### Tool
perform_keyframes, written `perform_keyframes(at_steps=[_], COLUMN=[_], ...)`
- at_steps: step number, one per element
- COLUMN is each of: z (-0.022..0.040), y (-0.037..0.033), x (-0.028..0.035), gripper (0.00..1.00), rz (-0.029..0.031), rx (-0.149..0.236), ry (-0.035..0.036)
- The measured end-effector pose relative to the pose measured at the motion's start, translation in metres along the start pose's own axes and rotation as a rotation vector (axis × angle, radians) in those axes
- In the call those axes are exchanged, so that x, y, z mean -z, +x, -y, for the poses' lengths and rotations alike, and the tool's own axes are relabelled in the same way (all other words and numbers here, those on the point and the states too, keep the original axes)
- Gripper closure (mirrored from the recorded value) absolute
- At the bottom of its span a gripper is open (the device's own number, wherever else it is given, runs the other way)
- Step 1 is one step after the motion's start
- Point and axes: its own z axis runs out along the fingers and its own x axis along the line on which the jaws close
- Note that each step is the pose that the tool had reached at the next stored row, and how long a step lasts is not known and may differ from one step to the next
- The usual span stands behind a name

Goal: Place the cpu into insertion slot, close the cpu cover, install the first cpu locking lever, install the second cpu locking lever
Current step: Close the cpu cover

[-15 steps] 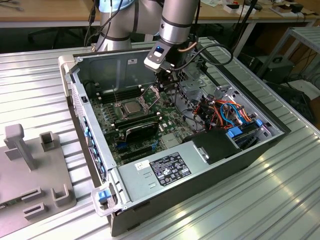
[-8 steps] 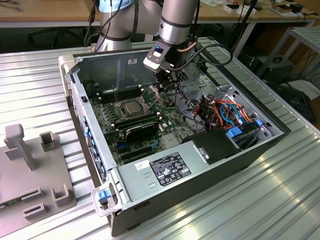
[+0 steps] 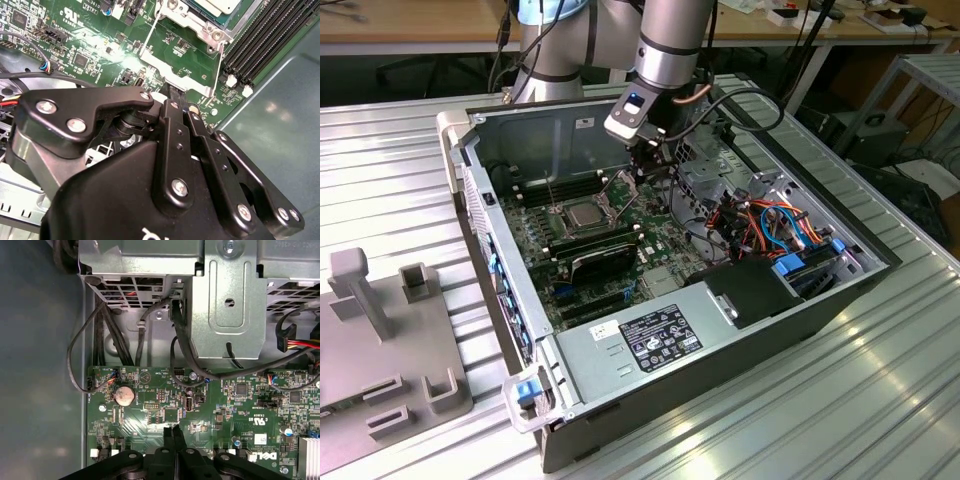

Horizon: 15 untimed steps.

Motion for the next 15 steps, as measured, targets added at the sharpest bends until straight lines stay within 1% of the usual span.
perform_keyframes(at_steps=[15], z=[0.0035], y=[0.0], x=[0.0], gripper=[0.89], rz=[0.0], rx=[0.0], ry=[0.0])
